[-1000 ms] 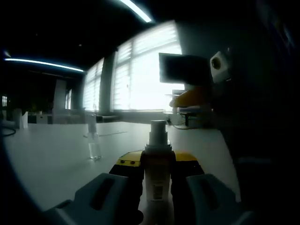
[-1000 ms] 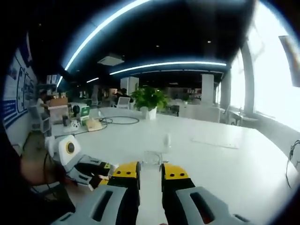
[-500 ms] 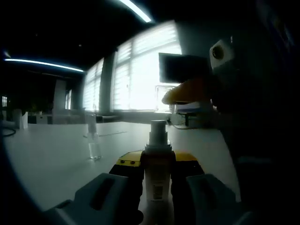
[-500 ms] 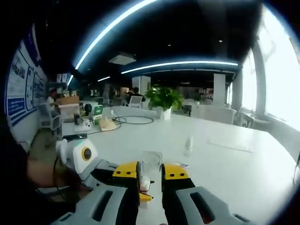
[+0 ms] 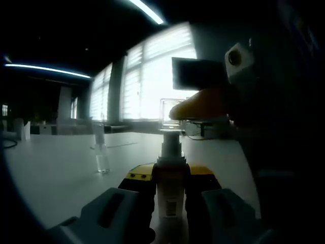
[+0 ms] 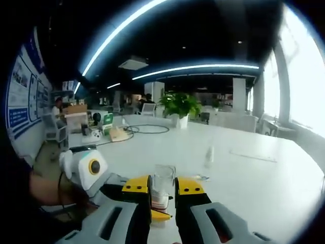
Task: Clamp pump bottle remove cover press pump head put on cover
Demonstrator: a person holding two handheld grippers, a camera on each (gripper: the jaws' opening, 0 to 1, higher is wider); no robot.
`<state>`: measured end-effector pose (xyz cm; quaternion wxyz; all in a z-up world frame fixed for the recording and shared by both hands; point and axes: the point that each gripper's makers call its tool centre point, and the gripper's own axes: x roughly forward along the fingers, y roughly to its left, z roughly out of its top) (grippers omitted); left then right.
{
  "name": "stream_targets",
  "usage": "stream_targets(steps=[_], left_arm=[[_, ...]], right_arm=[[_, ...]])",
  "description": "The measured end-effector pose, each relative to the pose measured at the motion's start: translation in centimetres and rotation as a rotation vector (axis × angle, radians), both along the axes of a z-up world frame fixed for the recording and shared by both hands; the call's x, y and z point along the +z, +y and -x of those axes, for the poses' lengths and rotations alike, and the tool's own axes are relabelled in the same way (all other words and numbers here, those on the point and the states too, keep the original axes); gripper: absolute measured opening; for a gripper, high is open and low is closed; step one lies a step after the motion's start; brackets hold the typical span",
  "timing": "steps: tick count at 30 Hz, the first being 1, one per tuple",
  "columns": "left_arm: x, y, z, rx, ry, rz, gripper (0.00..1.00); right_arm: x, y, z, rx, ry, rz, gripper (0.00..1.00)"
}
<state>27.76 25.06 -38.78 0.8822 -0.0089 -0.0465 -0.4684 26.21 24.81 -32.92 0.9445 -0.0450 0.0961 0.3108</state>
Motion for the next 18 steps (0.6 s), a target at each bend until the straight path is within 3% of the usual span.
stream_targets(steps=[18], left_arm=[[0.06, -0.10, 0.08, 0.000, -0.001, -0.001, 0.13]], right_arm=[[-0.92, 0.53, 0.30, 0.005, 0.016, 0.013, 0.13]])
